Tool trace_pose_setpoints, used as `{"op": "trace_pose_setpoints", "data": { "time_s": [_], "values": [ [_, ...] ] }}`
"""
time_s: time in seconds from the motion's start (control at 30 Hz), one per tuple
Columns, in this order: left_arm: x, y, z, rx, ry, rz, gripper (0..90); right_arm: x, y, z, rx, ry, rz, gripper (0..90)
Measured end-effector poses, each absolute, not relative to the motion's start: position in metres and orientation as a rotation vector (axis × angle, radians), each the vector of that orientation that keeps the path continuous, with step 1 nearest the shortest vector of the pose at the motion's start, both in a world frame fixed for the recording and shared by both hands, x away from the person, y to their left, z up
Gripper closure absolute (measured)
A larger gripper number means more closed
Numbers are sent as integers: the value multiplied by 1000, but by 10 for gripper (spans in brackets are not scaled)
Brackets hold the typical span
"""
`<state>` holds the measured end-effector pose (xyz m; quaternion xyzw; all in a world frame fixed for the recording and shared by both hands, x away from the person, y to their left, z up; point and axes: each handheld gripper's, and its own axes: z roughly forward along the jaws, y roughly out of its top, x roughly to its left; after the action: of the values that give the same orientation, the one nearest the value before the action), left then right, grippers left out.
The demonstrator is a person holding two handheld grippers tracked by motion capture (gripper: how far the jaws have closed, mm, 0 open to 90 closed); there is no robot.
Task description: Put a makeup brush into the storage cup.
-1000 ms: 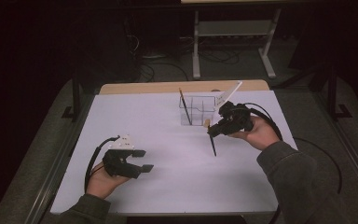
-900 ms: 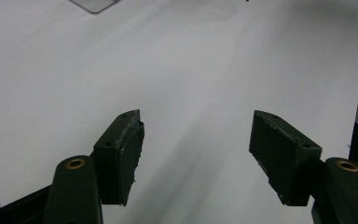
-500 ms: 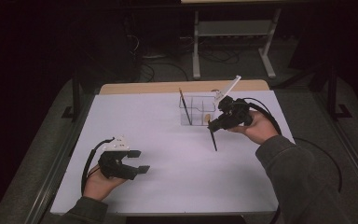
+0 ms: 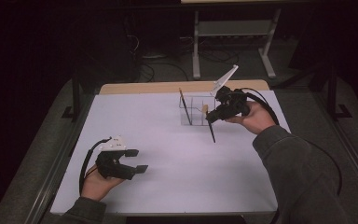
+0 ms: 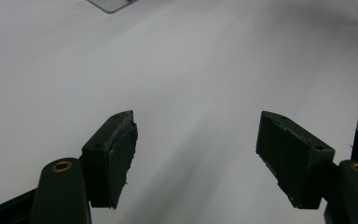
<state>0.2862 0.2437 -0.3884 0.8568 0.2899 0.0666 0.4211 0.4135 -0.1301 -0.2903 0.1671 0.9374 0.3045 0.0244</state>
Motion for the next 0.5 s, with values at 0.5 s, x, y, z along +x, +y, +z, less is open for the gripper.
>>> {"op": "trace_pose_setpoints", "data": {
  "time_s": [0.5],
  "values": [
    [285,247,-385,2129,730,162,265,427,-126,-278,519,2878,929,832]
  ]
}}
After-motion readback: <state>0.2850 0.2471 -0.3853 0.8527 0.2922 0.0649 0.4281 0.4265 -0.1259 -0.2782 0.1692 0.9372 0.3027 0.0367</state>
